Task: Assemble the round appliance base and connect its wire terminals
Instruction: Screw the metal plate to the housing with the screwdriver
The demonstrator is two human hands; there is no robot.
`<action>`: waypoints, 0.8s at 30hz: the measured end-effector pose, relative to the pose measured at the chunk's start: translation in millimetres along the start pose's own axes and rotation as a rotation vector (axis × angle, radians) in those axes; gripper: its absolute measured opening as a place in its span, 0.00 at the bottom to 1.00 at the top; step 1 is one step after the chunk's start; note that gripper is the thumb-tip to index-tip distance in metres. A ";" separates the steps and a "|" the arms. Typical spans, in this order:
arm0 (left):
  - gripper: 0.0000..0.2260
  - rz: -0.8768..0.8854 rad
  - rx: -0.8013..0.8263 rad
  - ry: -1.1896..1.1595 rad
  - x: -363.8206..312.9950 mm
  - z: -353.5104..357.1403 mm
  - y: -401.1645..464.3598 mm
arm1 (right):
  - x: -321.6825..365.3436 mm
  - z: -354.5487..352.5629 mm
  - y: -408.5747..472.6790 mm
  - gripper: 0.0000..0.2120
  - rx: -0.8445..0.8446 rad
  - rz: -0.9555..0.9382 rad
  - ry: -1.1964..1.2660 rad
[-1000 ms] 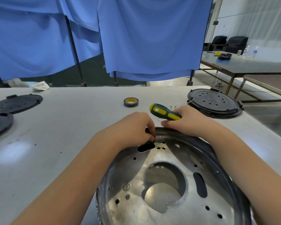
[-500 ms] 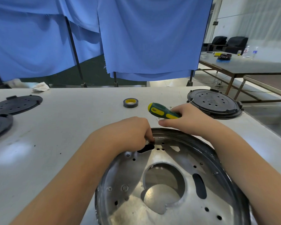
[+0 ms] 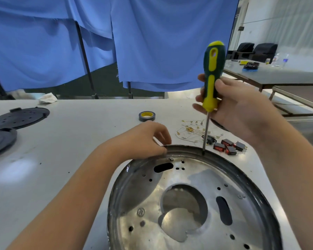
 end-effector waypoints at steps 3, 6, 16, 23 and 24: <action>0.14 -0.079 0.101 -0.018 12.3 9.6 -1.2 | -14.1 4.1 -0.3 0.12 -0.014 0.040 -0.041; 0.20 -0.084 0.207 0.082 16.7 25.7 -6.3 | -26.5 6.4 1.3 0.13 -0.030 0.057 -0.038; 0.20 -0.084 0.206 0.122 18.8 28.5 -8.4 | -38.8 -0.8 9.5 0.10 -0.115 0.031 -0.003; 0.16 -0.083 0.216 0.115 19.3 30.3 -6.5 | -34.1 -4.9 10.8 0.11 -0.126 0.007 0.008; 0.15 -0.085 0.220 0.111 19.3 30.4 -7.0 | -34.6 -4.4 10.7 0.10 -0.122 0.008 0.001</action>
Point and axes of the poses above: each hand's wrist, its own y-axis towards the middle knuckle, its own z-axis out of the palm, x = y × z, the point moved 10 cm from there along y, towards the middle knuckle, and after that the axes turned 10 degrees about -x, right-handed, at the moved point
